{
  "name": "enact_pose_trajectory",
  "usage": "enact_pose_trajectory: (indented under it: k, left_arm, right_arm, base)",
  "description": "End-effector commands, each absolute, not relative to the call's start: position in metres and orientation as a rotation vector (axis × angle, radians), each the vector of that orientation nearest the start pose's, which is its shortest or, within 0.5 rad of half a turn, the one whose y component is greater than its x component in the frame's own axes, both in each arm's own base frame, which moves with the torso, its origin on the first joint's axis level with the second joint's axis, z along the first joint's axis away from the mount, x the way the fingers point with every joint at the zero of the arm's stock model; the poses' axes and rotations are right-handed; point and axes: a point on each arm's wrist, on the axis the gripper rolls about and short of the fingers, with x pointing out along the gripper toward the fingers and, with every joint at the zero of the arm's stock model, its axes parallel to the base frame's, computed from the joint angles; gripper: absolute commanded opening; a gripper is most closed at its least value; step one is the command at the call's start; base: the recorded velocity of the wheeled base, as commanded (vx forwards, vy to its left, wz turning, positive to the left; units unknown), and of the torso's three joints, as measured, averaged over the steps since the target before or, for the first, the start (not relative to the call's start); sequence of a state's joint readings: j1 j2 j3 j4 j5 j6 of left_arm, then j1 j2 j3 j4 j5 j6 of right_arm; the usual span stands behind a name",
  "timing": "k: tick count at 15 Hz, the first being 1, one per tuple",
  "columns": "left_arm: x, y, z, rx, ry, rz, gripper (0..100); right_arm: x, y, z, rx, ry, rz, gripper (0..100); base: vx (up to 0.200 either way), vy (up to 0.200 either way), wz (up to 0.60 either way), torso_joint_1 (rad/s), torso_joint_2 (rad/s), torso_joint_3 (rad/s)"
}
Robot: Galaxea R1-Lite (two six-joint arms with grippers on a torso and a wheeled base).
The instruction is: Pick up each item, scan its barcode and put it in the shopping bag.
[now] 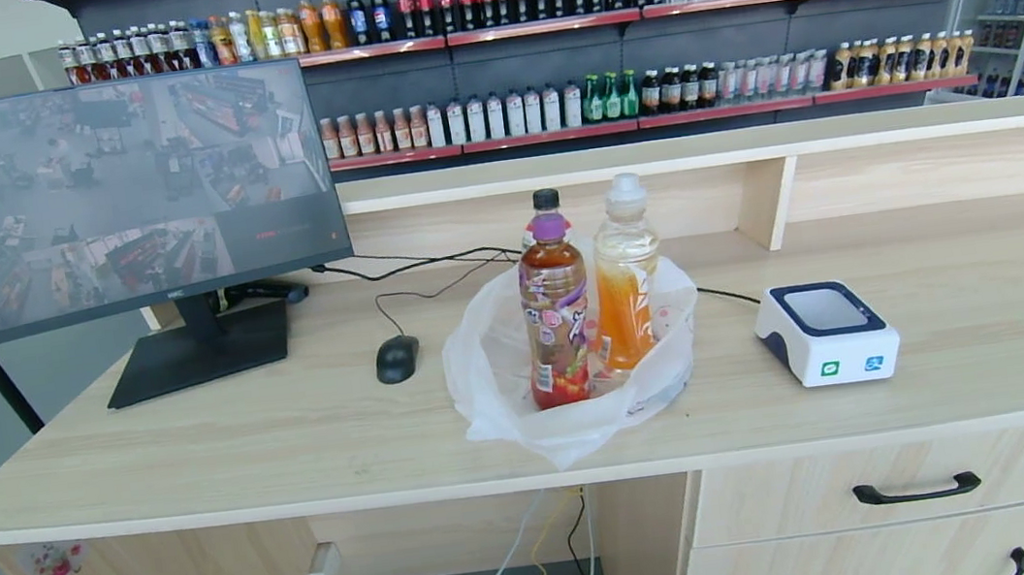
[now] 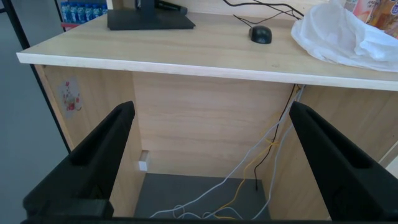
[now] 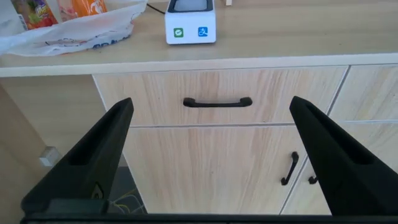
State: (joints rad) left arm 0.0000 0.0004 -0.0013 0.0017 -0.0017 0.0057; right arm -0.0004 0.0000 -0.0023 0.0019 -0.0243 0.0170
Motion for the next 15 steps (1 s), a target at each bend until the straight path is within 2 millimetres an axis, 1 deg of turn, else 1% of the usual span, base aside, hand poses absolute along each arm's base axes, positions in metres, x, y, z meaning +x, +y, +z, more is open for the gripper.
enact_pose_trajectory:
  k: [1, 12, 15]
  left_arm:
    - [-0.0229, -0.0001, 0.0757, 0.006, 0.000, -0.003, 100]
    - [-0.0229, -0.0001, 0.0757, 0.006, 0.000, -0.003, 100]
    - [-0.0229, 0.0000, 0.0756, 0.006, 0.002, -0.002, 100]
  right_arm:
    - [-0.0227, -0.0006, 0.0754, 0.017, 0.003, -0.025, 100]
    - [-0.0228, -0.0005, 0.0758, 0.018, 0.001, -0.028, 100]
    - [-0.0227, -0.0005, 0.0754, 0.018, 0.003, -0.028, 100]
  base:
    - [0.000, 0.000, 0.00, 0.000, 0.00, 0.000]
    - [0.000, 0.000, 0.00, 0.000, 0.00, 0.000]
    - [0.000, -0.200, 0.00, 0.001, 0.00, 0.001]
